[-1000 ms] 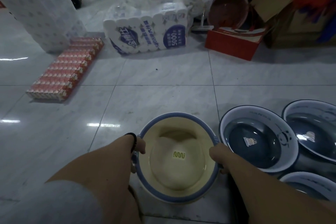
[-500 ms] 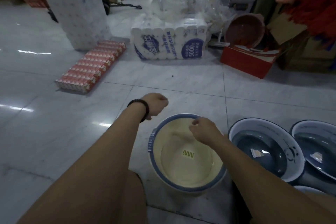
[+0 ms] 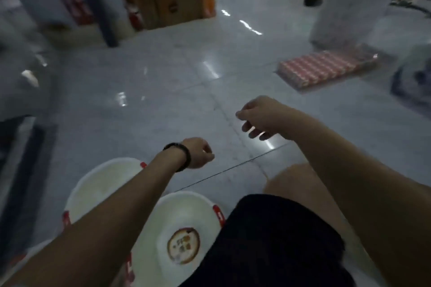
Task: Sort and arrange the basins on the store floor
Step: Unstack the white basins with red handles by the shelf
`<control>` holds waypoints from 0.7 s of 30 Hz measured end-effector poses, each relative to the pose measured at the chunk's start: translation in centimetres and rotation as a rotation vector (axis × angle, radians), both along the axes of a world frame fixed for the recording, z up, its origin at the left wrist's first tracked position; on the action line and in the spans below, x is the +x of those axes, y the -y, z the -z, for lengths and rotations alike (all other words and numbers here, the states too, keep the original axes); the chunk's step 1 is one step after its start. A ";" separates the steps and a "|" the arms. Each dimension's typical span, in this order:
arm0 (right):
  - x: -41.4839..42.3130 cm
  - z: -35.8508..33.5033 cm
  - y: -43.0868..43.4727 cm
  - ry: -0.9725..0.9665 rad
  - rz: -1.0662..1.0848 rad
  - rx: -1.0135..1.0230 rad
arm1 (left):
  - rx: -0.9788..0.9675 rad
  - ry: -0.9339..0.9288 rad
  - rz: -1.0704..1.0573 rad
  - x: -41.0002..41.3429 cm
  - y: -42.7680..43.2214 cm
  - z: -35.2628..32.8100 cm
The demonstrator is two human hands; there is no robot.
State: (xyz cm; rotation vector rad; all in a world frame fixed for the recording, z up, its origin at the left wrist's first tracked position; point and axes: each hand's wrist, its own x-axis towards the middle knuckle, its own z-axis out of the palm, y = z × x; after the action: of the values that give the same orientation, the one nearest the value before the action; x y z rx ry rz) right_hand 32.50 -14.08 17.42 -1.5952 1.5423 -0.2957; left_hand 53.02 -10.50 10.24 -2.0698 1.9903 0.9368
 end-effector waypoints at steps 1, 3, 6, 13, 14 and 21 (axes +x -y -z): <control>3.4 1.2 -0.2 -0.053 -0.089 0.063 | 0.054 0.017 -0.059 2.8 -2.0 1.6; 9.1 4.3 -1.3 -0.143 -0.252 0.183 | 0.115 -0.008 -0.233 7.3 -5.8 4.6; 15.3 9.3 -3.0 -0.210 -0.408 0.326 | 0.183 -0.056 -0.500 12.4 -10.6 9.1; 19.2 20.8 -7.5 -0.346 -0.479 0.386 | 0.356 -0.269 -1.128 18.0 -20.0 22.2; 18.7 21.7 -7.9 -0.410 -0.530 0.428 | 0.382 -0.286 -1.194 18.1 -20.7 23.6; 17.0 23.5 -5.2 -0.225 -0.301 0.506 | 0.433 -0.413 -1.415 20.3 -24.8 35.3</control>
State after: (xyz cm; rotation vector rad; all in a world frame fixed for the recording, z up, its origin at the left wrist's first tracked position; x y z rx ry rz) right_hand 49.55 -8.85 -6.04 -1.4510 1.3701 0.4237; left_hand 73.28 14.34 -25.05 -2.9222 -0.0483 1.7948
